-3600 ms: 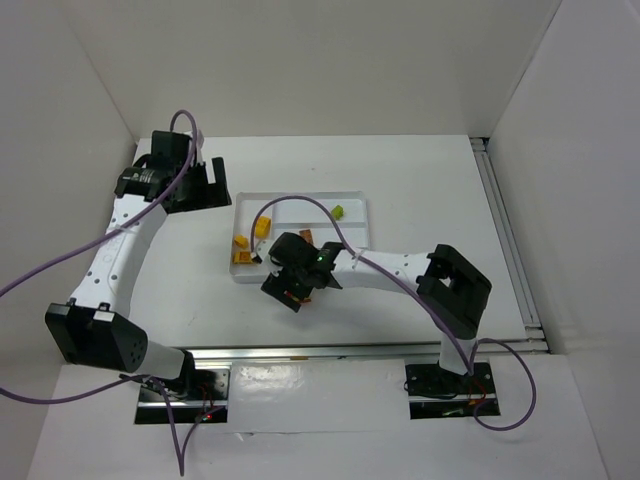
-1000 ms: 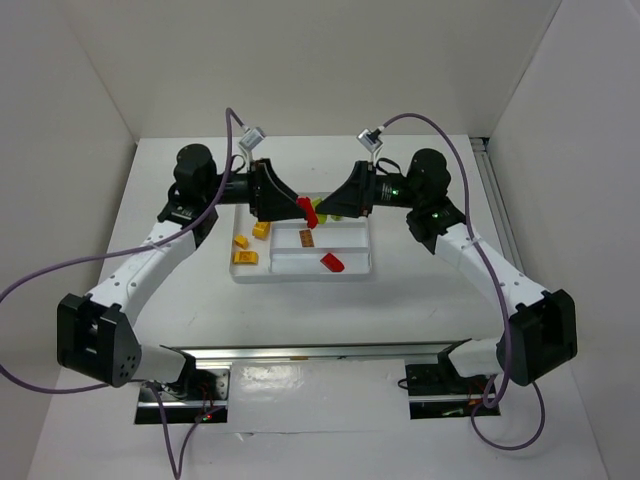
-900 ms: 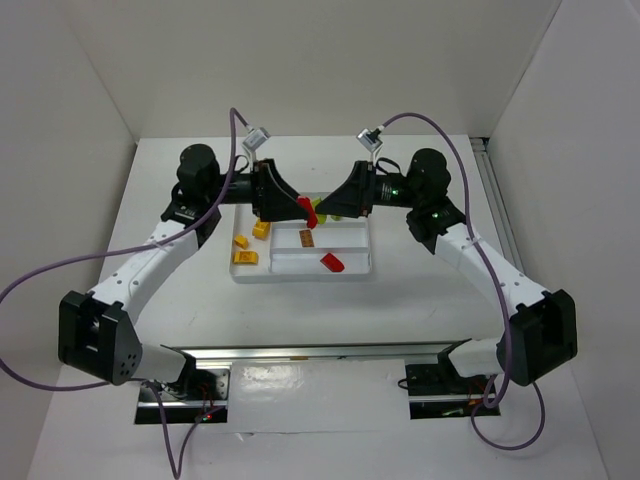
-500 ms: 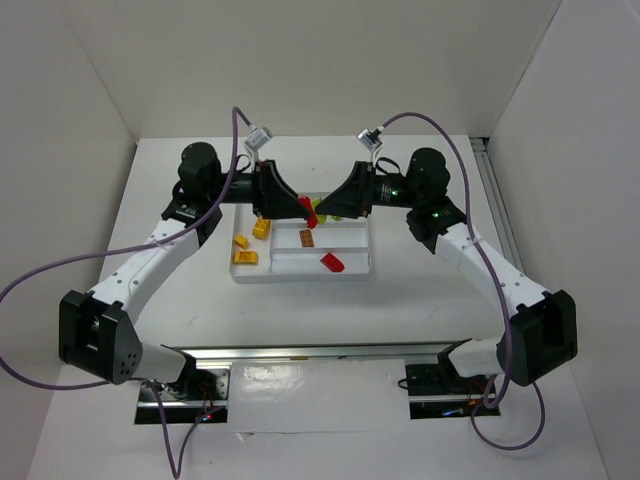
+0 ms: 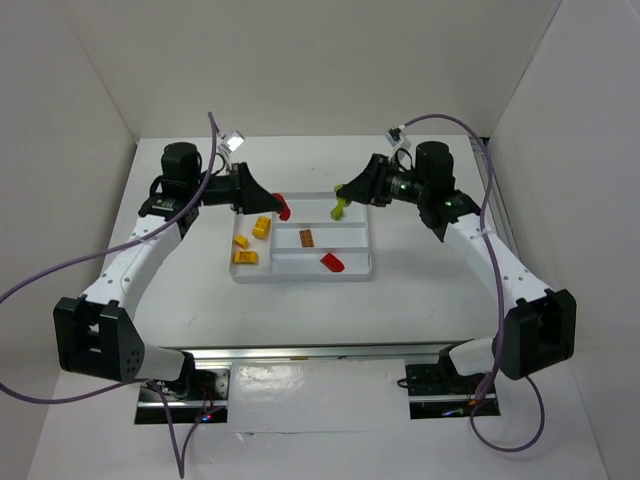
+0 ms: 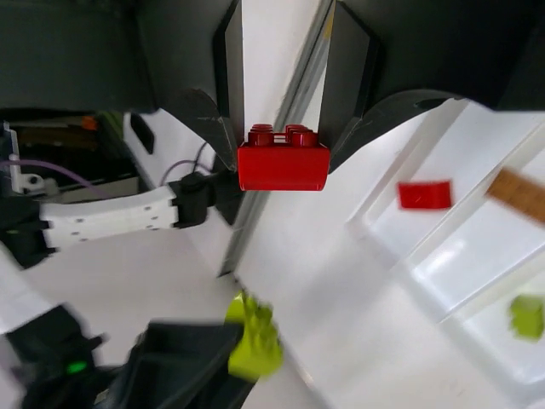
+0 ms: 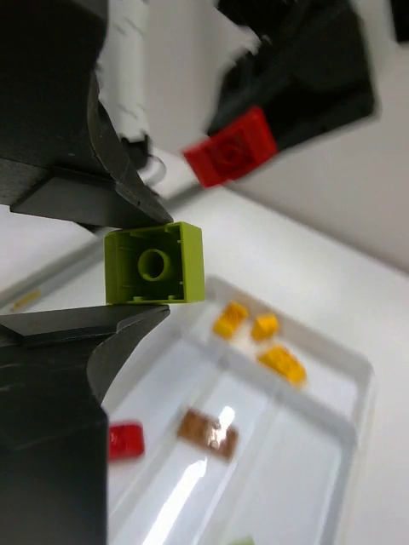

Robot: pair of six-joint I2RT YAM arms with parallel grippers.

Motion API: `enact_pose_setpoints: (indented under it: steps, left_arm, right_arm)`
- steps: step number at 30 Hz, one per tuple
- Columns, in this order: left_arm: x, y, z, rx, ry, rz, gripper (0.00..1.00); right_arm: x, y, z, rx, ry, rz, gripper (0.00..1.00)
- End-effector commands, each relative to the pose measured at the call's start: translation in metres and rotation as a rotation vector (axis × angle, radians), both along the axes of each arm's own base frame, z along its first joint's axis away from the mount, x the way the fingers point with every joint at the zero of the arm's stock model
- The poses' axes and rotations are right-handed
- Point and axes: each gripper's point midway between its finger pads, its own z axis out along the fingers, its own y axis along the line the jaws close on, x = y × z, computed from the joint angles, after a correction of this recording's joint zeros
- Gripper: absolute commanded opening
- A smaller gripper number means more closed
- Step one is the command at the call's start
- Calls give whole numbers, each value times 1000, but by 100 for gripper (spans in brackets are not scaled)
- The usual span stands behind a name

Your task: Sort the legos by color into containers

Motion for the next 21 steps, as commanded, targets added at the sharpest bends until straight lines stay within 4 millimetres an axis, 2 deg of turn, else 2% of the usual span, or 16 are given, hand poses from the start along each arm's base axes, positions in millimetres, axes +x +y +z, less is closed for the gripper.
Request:
enact_pose_setpoints:
  steps: [1,3,5,6,7,8,9,12,13,14,15,17,18,19,20,21]
  left_arm:
    - [8,11,-36,142,96,106,0]
    - [17,16,-60,192,177,156,0]
    - [9,13,-75,269,247,158,0]
    - [12,17,-84,337,253,214,0]
    - [9,14,-88,378,263,224,0]
    - [8,15,-94,409,271,243,0]
    - [10,19,-95,442,260,281,0]
    - [7,21,-109,511,285,324,0]
    - [9,24,-119,537,309,334,0]
    - [6,22,-121,552,311,330,0]
    - [2,19,-127,567,333,315,0]
    - [-1,24,-129,583,335,330,0]
    - [-5,25,-131,586,339,330,0]
    - [-5,27,-128,585,327,339,0]
    - [-6,30,-134,603,336,351,0]
    - [-6,31,-130,602,323,361,0]
  right_arm:
    - [48,-20,-22,-223,4,-260,18]
    - [65,-24,-46,-335,22,-346,18]
    - [85,-31,-63,-408,-2,-465,18]
    - [90,-33,-73,-431,-2,-470,18]
    - [98,-38,-80,-459,4,-511,18]
    - [105,-38,-102,-500,46,-512,18]
    - [111,-35,-102,-506,54,-510,18]
    - [124,-31,-130,-558,90,-522,18]
    - [126,-24,-132,-561,76,-507,18]
    - [130,-23,-146,-580,86,-498,18]
    - [134,-12,-143,-574,74,-486,18]
    - [134,9,-157,-605,77,-423,19]
    - [134,9,-167,-618,92,-418,19]
    - [135,21,-166,-614,80,-400,19]
    - [139,21,-169,-628,74,-405,21]
    - [140,29,-182,-643,85,-388,22]
